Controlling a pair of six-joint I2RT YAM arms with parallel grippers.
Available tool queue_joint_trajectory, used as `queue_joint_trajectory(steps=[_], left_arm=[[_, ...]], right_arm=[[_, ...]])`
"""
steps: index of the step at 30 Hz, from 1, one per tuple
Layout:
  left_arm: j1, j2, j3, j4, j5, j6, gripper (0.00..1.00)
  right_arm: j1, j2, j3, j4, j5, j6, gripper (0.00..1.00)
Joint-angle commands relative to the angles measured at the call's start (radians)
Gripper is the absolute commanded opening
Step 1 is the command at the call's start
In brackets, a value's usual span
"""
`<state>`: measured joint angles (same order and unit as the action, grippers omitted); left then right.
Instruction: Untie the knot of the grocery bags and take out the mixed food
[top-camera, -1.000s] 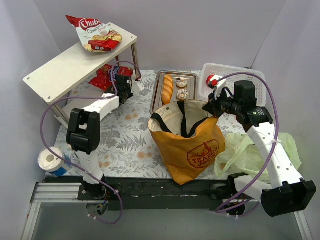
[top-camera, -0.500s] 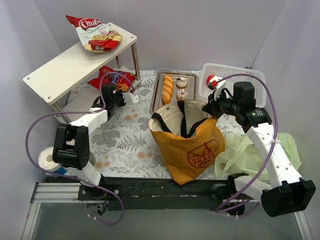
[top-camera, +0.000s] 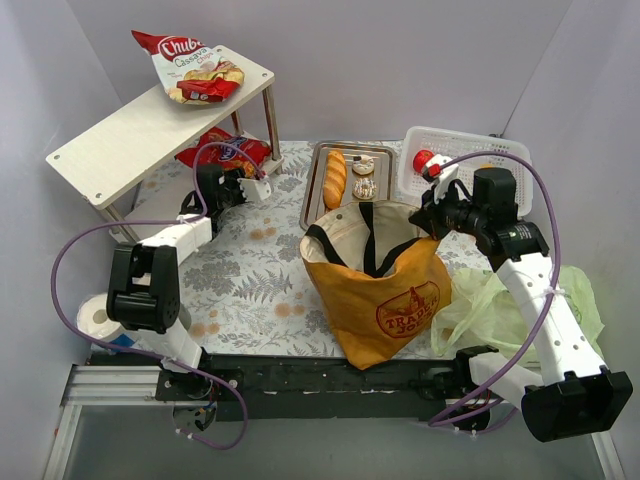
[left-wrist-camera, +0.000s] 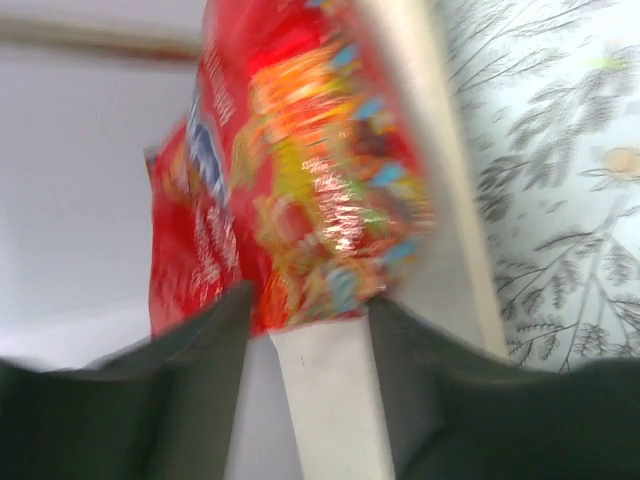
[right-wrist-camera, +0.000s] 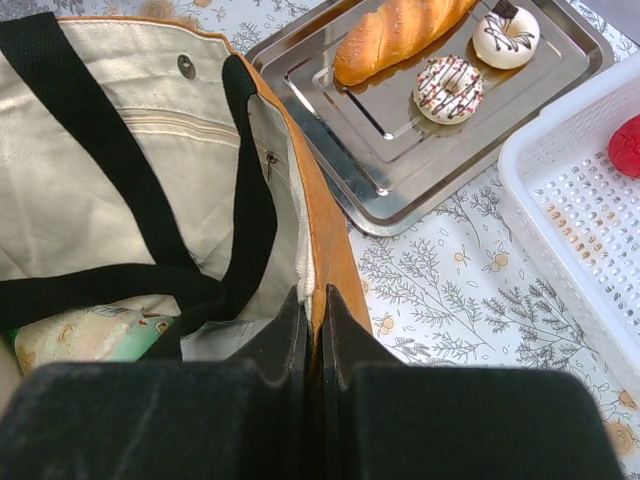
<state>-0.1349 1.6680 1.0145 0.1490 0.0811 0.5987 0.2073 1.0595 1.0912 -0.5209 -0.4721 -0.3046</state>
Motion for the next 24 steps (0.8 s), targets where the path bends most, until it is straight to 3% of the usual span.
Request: queue_joint_trajectory(steps=[1,3,4,6,9,10,12,14,16,19,24], left_arm=[[0.008,-0.005,0.07,0.063,-0.227,-0.151,0.61],[0.006,-0.09,0.078,-0.03,-0.146,-0.215,0.68],[0.004,-0.129,0.075,-0.142,-0.092,-0.256,0.78],[-0.015,-0.256,0.053,-0.251,0.081,-0.304,0.86],[-0.055,-0.356,0.094,-0.448,0.281,-0.491,0.91],[-0.057,-0.402,0.155,-0.527,0.346,-0.651,0.93],[-0.058,-0.415,0.234,-0.586,0.469,-0.811,0.98],[-0.068,-0.372,0.36,-0.663,0.659,-0.999,0.98],[-0.094,-0.324,0.436,-0.721,0.78,-1.078,0.98],[-0.167,-0.226,0.525,-0.732,0.836,-1.2,0.98],[-0.275,-0.066,0.57,-0.793,0.82,-1.191,0.98]], right_arm=[[-0.013,-0.012,-0.017,-0.011,0.001,0.001,0.01],[-0.011,-0.01,-0.02,-0.013,0.0,-0.002,0.01],[-0.011,-0.01,-0.024,-0.013,-0.005,-0.004,0.01],[-0.013,-0.016,-0.028,-0.011,-0.011,-0.013,0.01],[-0.013,-0.029,-0.031,-0.007,-0.031,-0.022,0.01],[-0.013,-0.033,-0.033,-0.008,-0.039,-0.027,0.01],[-0.013,-0.049,-0.037,-0.011,-0.049,-0.043,0.01],[-0.011,-0.098,-0.092,0.031,-0.063,-0.053,0.01],[-0.013,-0.145,-0.141,0.094,-0.065,-0.047,0.01],[-0.013,-0.184,-0.172,0.142,-0.06,-0.045,0.01],[-0.013,-0.179,-0.165,0.159,-0.069,-0.057,0.01]])
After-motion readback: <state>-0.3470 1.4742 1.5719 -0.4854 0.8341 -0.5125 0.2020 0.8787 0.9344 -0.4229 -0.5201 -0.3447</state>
